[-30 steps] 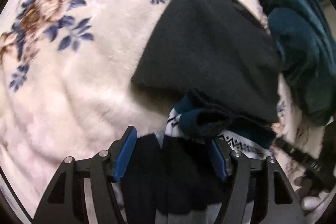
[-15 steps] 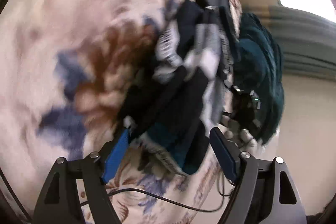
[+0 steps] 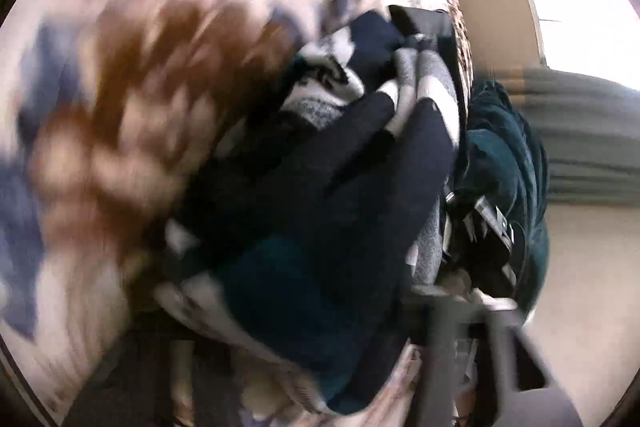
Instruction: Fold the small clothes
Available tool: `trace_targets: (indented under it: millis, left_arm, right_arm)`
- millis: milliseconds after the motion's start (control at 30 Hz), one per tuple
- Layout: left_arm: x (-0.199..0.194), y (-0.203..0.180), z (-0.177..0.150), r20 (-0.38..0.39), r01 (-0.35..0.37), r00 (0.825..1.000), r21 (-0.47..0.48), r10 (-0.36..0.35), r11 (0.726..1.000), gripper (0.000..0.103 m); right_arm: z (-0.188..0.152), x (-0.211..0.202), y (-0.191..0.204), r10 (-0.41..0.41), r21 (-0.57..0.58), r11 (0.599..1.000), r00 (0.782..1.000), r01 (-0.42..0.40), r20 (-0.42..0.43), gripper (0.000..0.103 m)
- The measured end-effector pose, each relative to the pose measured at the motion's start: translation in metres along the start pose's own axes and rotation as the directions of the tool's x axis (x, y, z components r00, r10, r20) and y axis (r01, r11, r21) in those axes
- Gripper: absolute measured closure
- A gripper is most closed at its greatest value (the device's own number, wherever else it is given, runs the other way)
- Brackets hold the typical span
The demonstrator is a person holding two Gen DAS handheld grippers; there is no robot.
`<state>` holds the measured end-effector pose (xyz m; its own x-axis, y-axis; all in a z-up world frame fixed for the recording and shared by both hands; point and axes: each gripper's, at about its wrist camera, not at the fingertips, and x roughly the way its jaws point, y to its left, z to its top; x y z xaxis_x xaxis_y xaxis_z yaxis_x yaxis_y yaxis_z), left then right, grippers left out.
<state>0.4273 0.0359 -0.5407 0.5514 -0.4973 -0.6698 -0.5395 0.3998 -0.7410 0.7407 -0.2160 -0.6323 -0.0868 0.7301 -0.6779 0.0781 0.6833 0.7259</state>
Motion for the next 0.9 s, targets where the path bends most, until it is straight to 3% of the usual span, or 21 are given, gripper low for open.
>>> trace_targets:
  millis: [33, 100, 133, 233, 367, 433, 467, 567, 633, 667, 700, 767, 833, 900]
  left_arm:
    - [-0.001, -0.005, 0.004, -0.001, -0.015, 1.0, 0.028, 0.015, 0.999, 0.071]
    - [-0.003, -0.018, 0.011, -0.022, -0.056, 0.998, 0.104, 0.059, 0.993, 0.072]
    - [-0.005, -0.022, 0.016, -0.034, -0.066, 0.997, 0.126, 0.07, 0.99, 0.072]
    - [-0.006, -0.042, 0.036, -0.083, -0.103, 0.988, 0.251, 0.128, 0.963, 0.072]
    - [-0.019, -0.059, 0.073, -0.124, -0.147, 0.969, 0.407, 0.214, 0.902, 0.069]
    - [-0.024, -0.058, 0.084, -0.136, -0.172, 0.957, 0.45, 0.257, 0.877, 0.062]
    - [-0.029, -0.052, 0.085, -0.129, -0.196, 0.951, 0.455, 0.282, 0.869, 0.052]
    - [-0.043, -0.036, 0.073, -0.133, -0.21, 0.949, 0.41, 0.286, 0.887, 0.036]
    - [-0.046, -0.023, 0.059, -0.143, -0.204, 0.951, 0.382, 0.276, 0.901, 0.034]
    - [-0.046, -0.017, 0.053, -0.147, -0.201, 0.951, 0.369, 0.271, 0.907, 0.033]
    - [-0.042, -0.01, 0.047, -0.152, -0.205, 0.95, 0.351, 0.272, 0.914, 0.033]
    - [-0.03, 0.0, 0.041, -0.182, -0.184, 0.951, 0.311, 0.248, 0.932, 0.033]
    - [-0.015, 0.01, 0.035, -0.192, -0.158, 0.957, 0.283, 0.217, 0.946, 0.033]
    - [-0.009, 0.009, 0.036, -0.163, -0.128, 0.97, 0.284, 0.18, 0.95, 0.033]
  right_arm:
    - [-0.002, -0.003, -0.002, 0.01, 0.019, 1.0, 0.999, -0.011, 0.031, 0.049]
    - [-0.011, -0.005, -0.009, 0.03, 0.058, 0.998, 0.998, -0.033, 0.061, 0.072]
    - [-0.018, -0.009, -0.012, 0.042, 0.07, 0.996, 0.995, -0.048, 0.088, 0.079]
    - [-0.046, -0.026, -0.018, 0.089, 0.121, 0.986, 0.981, -0.111, 0.172, 0.084]
    - [-0.123, -0.053, -0.024, 0.134, 0.231, 0.951, 0.949, -0.204, 0.286, 0.085]
    - [-0.17, -0.058, -0.019, 0.11, 0.28, 0.938, 0.943, -0.203, 0.315, 0.085]
    - [-0.196, -0.059, -0.019, 0.106, 0.309, 0.928, 0.942, -0.209, 0.318, 0.085]
    - [-0.248, -0.049, -0.025, 0.058, 0.403, 0.9, 0.964, -0.163, 0.258, 0.075]
    - [-0.26, -0.057, -0.033, -0.009, 0.43, 0.898, 0.971, -0.096, 0.237, 0.044]
    - [-0.264, -0.063, -0.038, -0.02, 0.436, 0.896, 0.971, -0.089, 0.24, 0.039]
    - [-0.263, -0.073, -0.04, -0.038, 0.428, 0.901, 0.966, -0.077, 0.255, 0.028]
    - [-0.253, -0.095, -0.035, -0.116, 0.359, 0.933, 0.95, 0.005, 0.289, 0.013]
    - [-0.242, -0.108, -0.037, -0.133, 0.291, 0.956, 0.944, 0.042, 0.302, 0.007]
    - [-0.218, -0.104, -0.039, -0.111, 0.215, 0.975, 0.954, 0.051, 0.277, 0.007]
